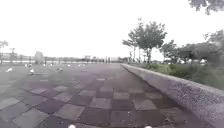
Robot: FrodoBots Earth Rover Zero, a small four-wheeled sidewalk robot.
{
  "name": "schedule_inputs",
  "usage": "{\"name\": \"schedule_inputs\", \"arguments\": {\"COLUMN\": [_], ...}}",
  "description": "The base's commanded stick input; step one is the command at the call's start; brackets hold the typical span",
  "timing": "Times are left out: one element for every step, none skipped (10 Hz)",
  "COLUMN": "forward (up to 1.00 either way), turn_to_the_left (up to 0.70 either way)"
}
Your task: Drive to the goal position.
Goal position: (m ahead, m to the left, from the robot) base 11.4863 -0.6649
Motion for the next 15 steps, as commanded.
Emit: {"name": "schedule_inputs", "arguments": {"forward": [0.7, 0.7, 0.7, 0.7, 0.7, 0.7, 0.7, 0.7, 0.7, 0.7, 0.7, 0.7, 0.7, 0.7, 0.7], "turn_to_the_left": [0.0, 0.0, 0.0, 0.0, 0.0, 0.0, 0.0, 0.0, 0.0, 0.0, 0.0, 0.0, 0.0, 0.0, 0.0]}}
